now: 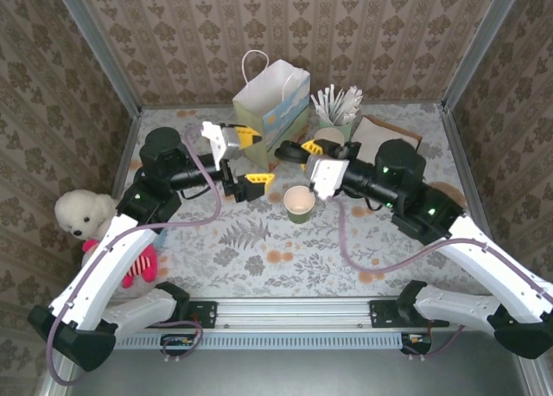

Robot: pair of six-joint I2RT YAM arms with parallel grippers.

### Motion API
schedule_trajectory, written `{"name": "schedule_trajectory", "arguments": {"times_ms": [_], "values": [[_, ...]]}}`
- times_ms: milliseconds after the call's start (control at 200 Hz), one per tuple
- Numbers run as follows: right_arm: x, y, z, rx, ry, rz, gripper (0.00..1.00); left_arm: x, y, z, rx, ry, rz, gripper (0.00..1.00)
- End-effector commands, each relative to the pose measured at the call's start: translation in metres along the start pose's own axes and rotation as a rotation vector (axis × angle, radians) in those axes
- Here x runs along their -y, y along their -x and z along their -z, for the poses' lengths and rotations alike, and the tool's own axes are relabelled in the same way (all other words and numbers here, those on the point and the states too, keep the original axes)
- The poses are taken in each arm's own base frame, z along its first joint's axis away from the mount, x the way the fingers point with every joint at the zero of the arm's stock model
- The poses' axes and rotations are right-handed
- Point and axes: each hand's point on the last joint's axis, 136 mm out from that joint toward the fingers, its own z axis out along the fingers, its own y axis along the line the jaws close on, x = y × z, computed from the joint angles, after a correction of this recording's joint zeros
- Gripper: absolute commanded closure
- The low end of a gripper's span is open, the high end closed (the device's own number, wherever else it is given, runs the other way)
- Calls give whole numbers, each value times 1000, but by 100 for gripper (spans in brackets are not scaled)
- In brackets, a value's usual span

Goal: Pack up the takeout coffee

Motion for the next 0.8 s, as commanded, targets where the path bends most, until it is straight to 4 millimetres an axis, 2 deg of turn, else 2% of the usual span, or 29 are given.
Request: {"name": "schedule_trajectory", "arguments": {"times_ms": [0,65,120,150,170,315,400,495,535,555,605,715,795], "values": [[37,13,-2,-30,-219,498,100,-50,19,18,60,308,187,0],[33,16,-6,-34,-226,678,100,-66,15,31,18,409,313,0],[23,15,-11,-34,-211,824,100,-71,9,39,-26,443,415,0],[17,13,-14,-38,-198,898,100,-68,8,39,-44,427,459,0],[13,10,-16,-45,-186,935,100,-73,8,45,-50,443,484,0],[-6,7,-23,-25,-112,1004,100,-56,11,39,-135,329,588,3],[-13,5,-26,-12,-78,1041,100,-48,17,37,-177,285,587,9],[-22,6,-28,11,-36,1076,100,-45,12,37,-268,309,576,16],[-26,4,-30,15,-21,1090,100,-46,7,40,-314,328,552,16],[-27,4,-31,15,-17,1099,100,-38,6,35,-340,307,532,16],[-29,5,-32,23,-4,1113,100,-35,4,34,-380,305,502,16],[-36,9,-32,70,26,1148,100,-23,4,28,-419,204,438,17],[-38,12,-32,91,42,1170,100,-20,-3,27,-466,168,414,20]]}}
